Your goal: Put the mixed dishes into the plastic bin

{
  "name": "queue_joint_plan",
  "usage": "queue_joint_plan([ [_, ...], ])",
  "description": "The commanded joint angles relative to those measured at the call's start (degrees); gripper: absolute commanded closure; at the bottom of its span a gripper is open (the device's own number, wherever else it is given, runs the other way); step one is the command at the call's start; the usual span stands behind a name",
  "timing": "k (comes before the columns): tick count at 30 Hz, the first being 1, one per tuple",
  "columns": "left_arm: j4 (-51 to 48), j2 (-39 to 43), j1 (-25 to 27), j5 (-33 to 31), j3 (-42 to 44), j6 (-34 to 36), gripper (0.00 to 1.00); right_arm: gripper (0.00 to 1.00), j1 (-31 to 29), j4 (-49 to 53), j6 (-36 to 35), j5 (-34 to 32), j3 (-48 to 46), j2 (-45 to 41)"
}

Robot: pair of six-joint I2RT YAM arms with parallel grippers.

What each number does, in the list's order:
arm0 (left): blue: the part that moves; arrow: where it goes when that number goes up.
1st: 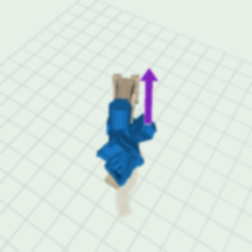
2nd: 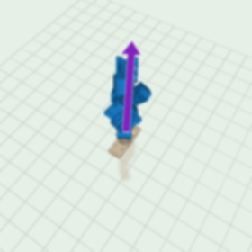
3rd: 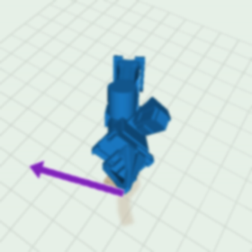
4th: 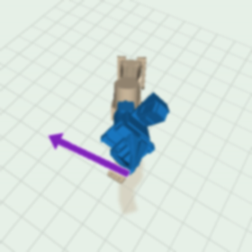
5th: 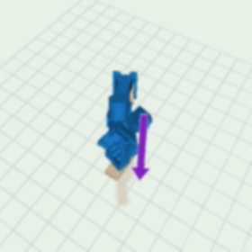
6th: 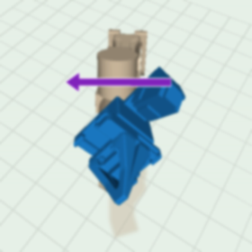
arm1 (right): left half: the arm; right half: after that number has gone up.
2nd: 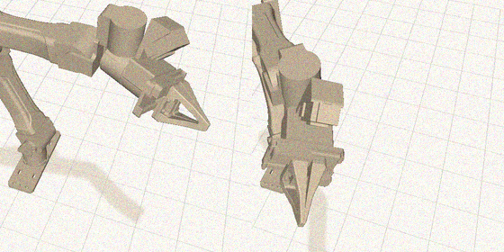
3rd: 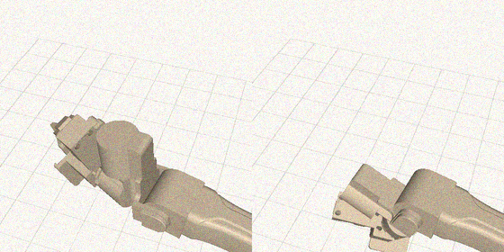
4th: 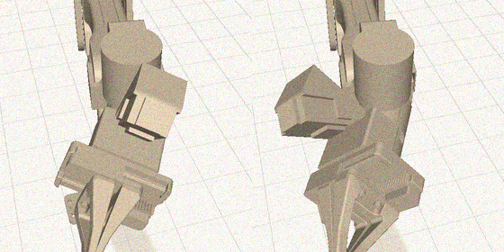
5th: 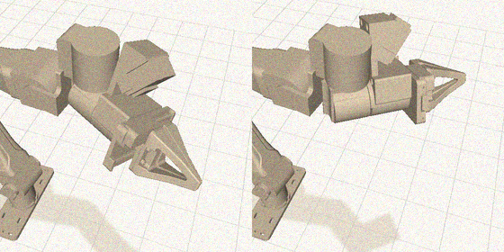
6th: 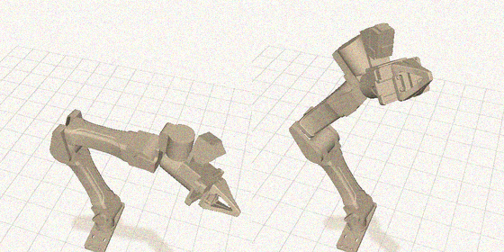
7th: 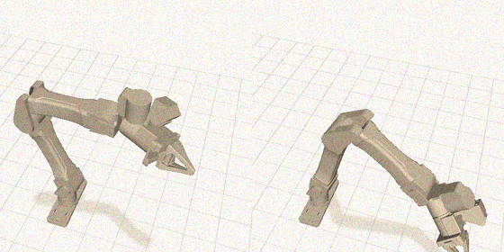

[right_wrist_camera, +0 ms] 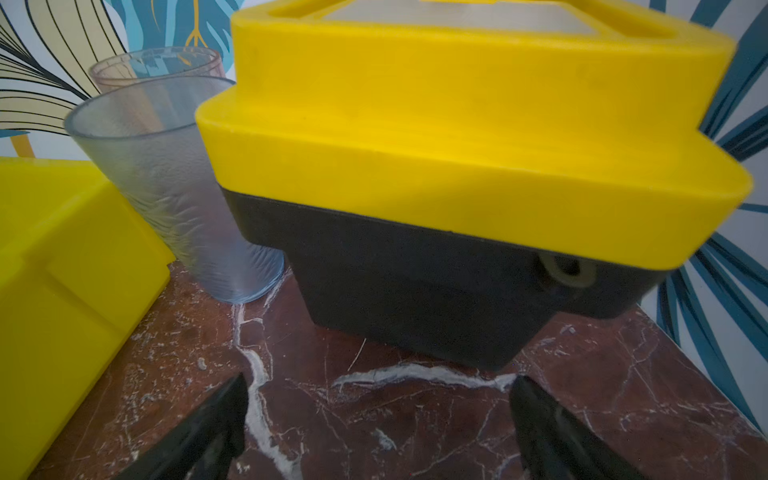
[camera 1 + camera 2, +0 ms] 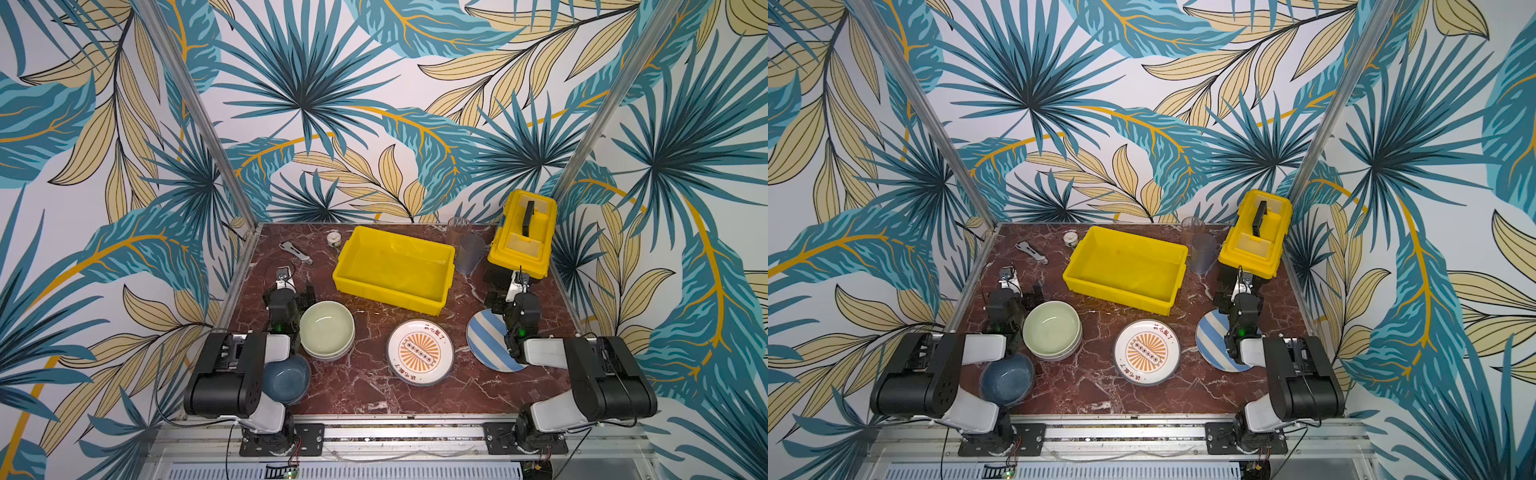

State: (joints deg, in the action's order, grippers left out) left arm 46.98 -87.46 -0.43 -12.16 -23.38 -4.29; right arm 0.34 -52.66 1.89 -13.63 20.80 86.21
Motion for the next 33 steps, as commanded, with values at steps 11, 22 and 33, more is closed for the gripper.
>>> queue_joint_plan([
  [11, 0.7, 0.8, 0.0, 0.6, 0.5, 0.5, 0.0, 0.0, 0.2, -0.9, 0.0, 0.3, 0.2, 0.0],
  [22, 0.7, 0.8, 0.0, 0.6, 0.5, 0.5, 0.0, 0.0, 0.2, -0.9, 0.0, 0.3, 0.0, -0.1],
  [33, -4.1, 5.1, 0.0, 0.5, -0.5, 0.6, 0.01, 0.0, 0.1, 3.6, 1.0, -3.1, 1.3, -3.3],
])
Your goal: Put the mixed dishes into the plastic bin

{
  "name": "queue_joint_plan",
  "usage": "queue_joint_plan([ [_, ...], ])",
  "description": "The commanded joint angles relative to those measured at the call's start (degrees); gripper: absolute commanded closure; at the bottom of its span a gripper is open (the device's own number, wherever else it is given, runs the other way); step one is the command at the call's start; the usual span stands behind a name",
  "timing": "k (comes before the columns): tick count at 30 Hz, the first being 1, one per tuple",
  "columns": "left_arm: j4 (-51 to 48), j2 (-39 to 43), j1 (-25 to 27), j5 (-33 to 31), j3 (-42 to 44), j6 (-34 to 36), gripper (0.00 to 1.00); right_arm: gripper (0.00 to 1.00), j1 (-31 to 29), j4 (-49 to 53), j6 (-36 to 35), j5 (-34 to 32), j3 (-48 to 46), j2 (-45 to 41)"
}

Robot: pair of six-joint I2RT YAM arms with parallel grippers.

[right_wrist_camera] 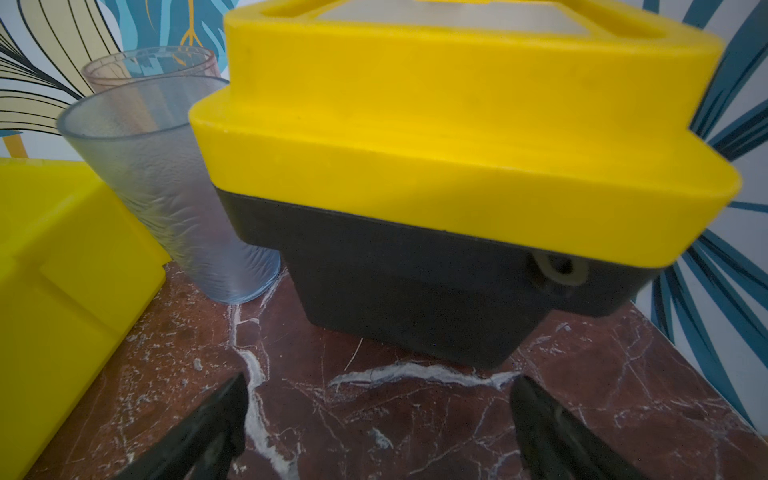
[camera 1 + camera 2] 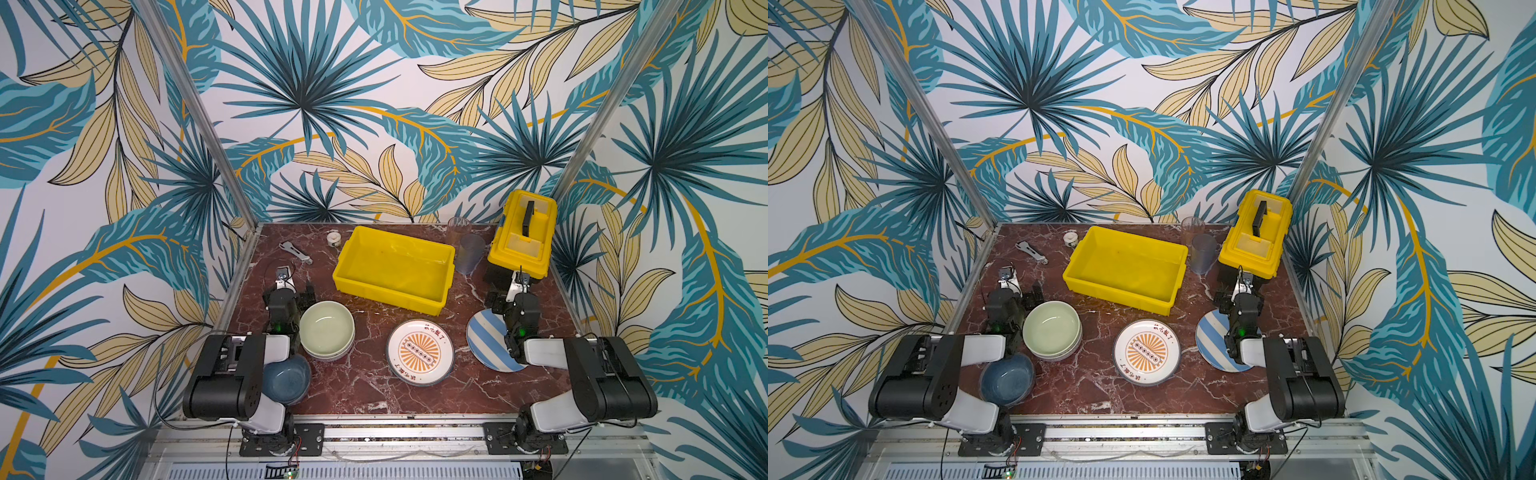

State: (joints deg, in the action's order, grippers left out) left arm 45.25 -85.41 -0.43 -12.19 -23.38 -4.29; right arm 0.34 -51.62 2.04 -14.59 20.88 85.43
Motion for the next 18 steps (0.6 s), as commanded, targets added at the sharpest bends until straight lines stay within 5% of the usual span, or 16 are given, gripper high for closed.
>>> queue_joint_plan([
  [1, -3.3, 3.7, 0.0, 0.6, -0.7, 0.6, 0.0, 0.0, 0.1, 4.5, 0.9, -2.5, 1.8, -3.6],
  [11, -9.9, 10.4, 0.2, -2.8, -2.9, 1.1, 0.0, 0.0, 0.1, 24.1, 2.6, -3.4, 8.2, -13.7],
  [18, -27.5, 19.2, 1.6, -6.1, -12.2, 0.8, 0.0, 0.04, 0.1, 47.9, 12.7, 3.0, 17.9, -22.0],
])
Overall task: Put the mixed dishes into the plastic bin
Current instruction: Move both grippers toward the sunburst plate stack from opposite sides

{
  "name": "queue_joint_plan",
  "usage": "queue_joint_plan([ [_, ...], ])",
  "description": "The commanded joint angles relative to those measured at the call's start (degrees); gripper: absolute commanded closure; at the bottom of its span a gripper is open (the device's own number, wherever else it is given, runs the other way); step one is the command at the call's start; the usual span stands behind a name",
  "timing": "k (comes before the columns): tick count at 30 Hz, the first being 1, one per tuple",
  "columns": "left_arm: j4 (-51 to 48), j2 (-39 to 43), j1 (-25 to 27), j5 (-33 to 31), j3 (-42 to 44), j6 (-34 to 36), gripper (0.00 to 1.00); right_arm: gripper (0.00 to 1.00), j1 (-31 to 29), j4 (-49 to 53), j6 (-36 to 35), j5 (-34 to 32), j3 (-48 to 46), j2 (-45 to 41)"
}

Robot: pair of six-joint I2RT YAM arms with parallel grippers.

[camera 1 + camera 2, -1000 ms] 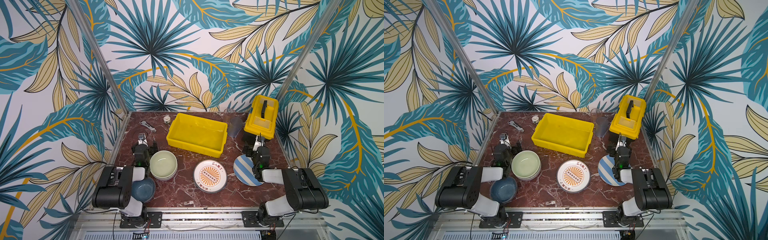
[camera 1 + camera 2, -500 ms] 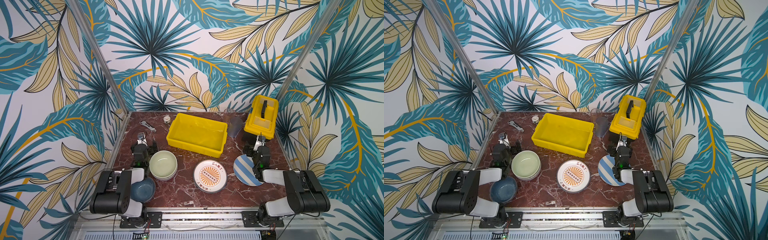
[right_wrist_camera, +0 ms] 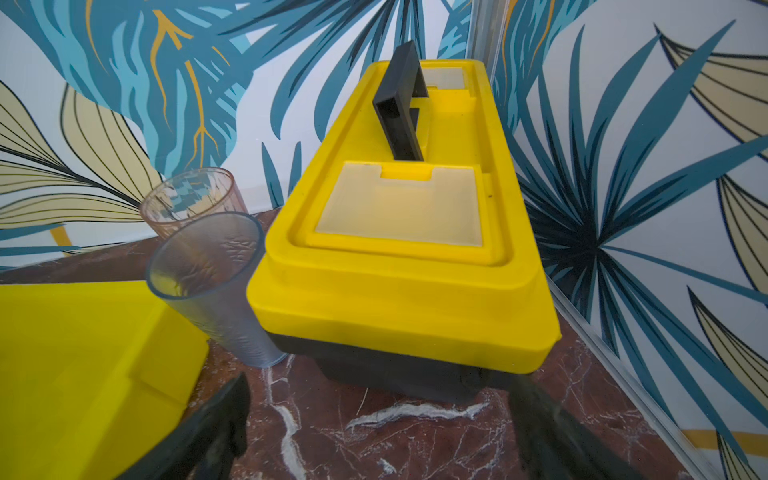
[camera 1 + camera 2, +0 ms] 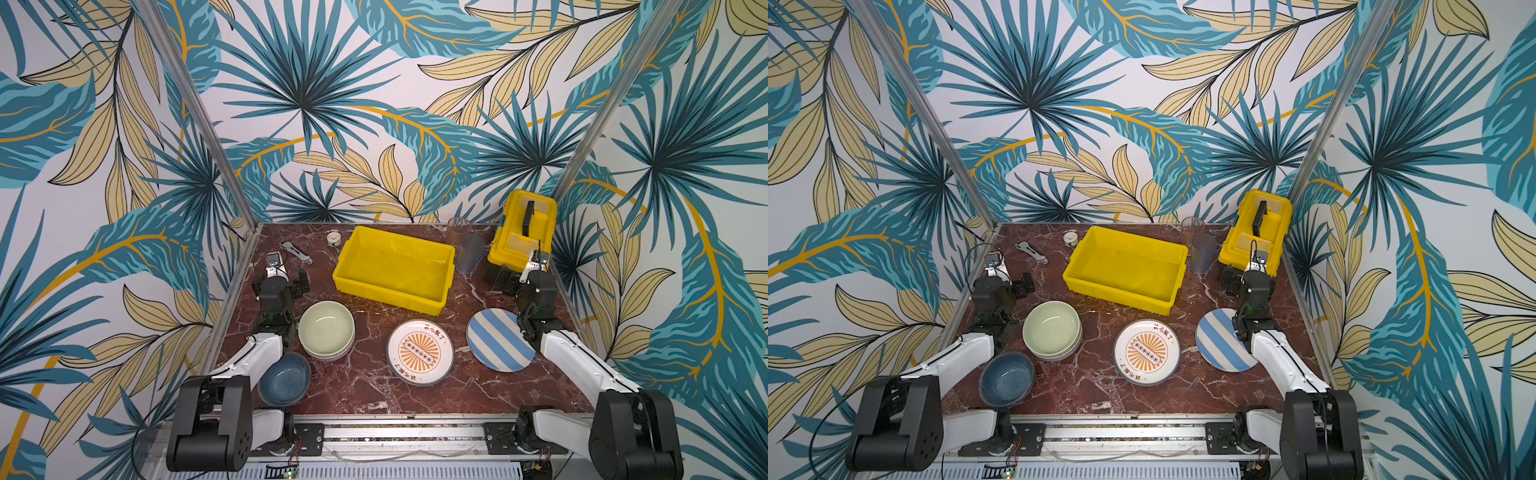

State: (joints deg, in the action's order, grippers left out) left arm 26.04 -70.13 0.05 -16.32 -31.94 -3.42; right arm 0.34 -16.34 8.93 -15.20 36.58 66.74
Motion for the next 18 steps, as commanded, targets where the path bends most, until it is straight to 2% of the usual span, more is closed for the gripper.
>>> queue_joint_plan([
  [1, -10.6, 5.2, 1.6, -2.0, -5.1, -0.4, 0.0, 0.05, 0.0, 14.3, 6.8, 5.0, 2.7, -4.2],
  [4, -21.3, 7.2, 3.4, -0.3, -11.5, -2.2, 0.0, 0.09, 0.0, 20.0, 9.0, 9.1, 4.6, -6.8],
  [7, -32.9, 7.1, 5.7, 4.0, -18.1, -4.5, 0.0, 0.11, 0.0, 26.0, 10.0, 12.7, 6.5, -8.5],
  [10, -44.5, 7.1, 9.7, 5.3, -23.3, -6.2, 0.01, 0.15, -0.1, 32.3, 11.1, 18.0, 7.9, -9.2],
  [14, -54.1, 8.6, 16.8, 6.8, -27.0, -7.9, 0.06, 0.21, -0.7, 35.8, 13.4, 24.4, 7.7, -10.0],
  [18, -61.0, 9.7, 21.5, 11.6, -29.1, -11.6, 0.12, 0.22, -1.9, 38.5, 13.4, 25.7, 6.3, -11.4],
])
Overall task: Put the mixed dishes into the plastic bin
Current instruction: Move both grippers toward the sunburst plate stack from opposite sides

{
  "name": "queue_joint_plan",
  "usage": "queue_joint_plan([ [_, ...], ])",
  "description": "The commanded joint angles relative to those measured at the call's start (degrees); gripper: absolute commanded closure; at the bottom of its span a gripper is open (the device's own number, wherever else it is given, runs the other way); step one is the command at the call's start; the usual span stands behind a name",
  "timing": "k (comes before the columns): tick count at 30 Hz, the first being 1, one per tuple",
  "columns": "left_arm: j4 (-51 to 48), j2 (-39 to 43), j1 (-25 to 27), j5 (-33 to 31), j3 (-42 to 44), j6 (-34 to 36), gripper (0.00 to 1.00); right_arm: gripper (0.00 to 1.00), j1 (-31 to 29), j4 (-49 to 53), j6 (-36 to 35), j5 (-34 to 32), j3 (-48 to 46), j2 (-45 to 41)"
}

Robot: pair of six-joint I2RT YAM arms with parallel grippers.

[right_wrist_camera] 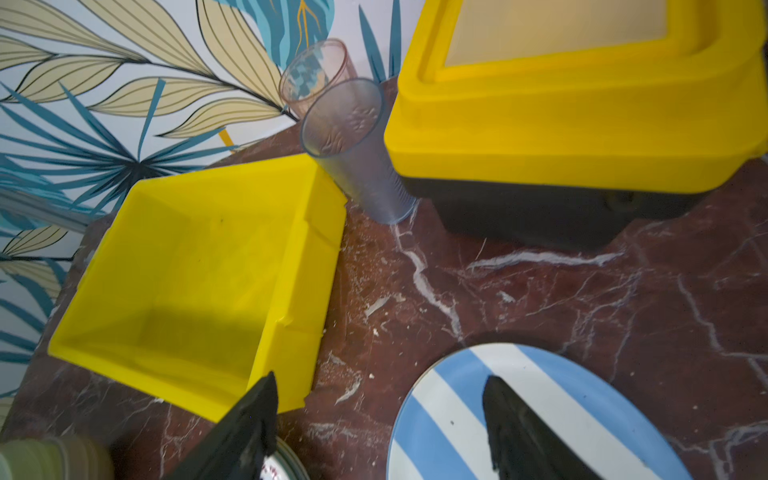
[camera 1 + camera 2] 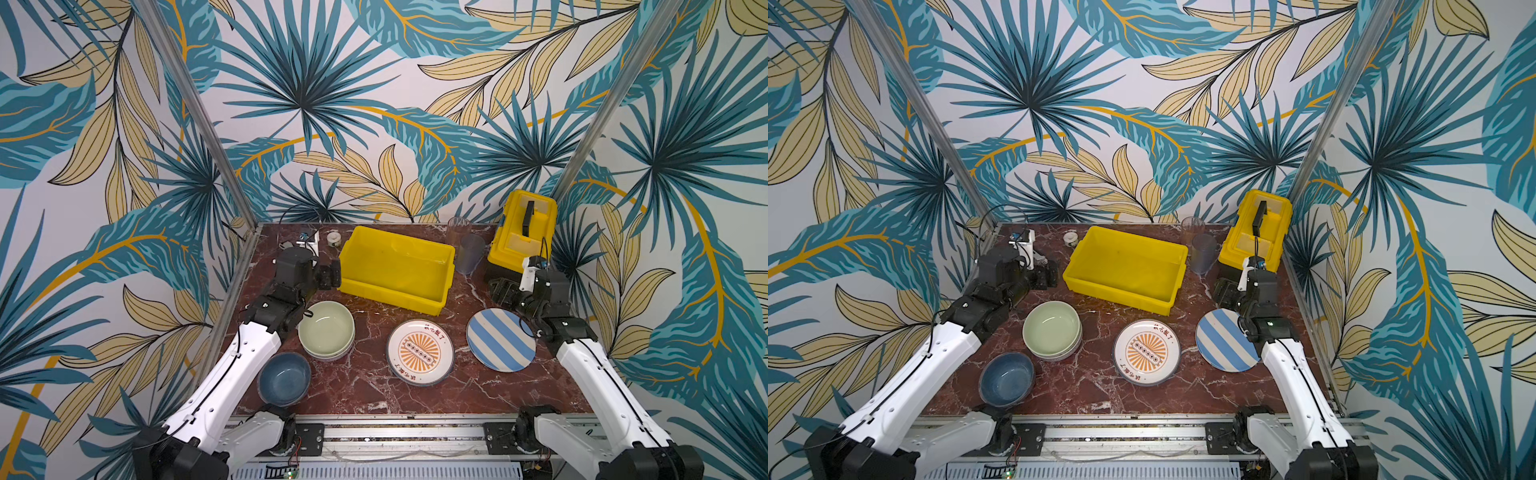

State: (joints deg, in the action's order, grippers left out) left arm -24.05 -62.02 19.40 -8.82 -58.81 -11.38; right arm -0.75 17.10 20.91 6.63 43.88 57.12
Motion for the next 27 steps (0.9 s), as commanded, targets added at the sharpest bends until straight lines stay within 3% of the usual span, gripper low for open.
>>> queue_joint_plan([
  [1, -11.9, 1.8, 3.1, 5.1, -2.4, -4.6, 0.14, 0.22, -0.8, 5.5, 1.4, 4.4, -1.3, -2.2],
  [10, -15.2, 0.0, 11.3, 17.6, -1.3, -12.9, 0.3, 0.25, -3.9, 6.5, 1.7, 12.4, -4.3, -3.4],
  [17, -15.5, -5.6, 21.8, 12.2, -1.3, -19.3, 0.33, 0.32, -7.8, 8.5, 2.2, 17.1, -5.9, -2.5],
  [21, -15.4, -9.9, 23.7, 13.7, -0.3, -22.7, 0.38, 0.36, -10.1, 7.4, 3.7, 18.4, -7.6, -2.8],
  [23, -15.5, -12.4, 24.8, 11.0, 0.5, -23.9, 0.46, 0.4, -11.0, 6.2, 4.7, 18.7, -9.1, -2.6],
  [27, -15.4, -17.0, 26.8, 8.7, 0.7, -25.0, 0.52, 0.45, -12.7, 2.4, 5.8, 19.9, -11.9, -2.0],
])
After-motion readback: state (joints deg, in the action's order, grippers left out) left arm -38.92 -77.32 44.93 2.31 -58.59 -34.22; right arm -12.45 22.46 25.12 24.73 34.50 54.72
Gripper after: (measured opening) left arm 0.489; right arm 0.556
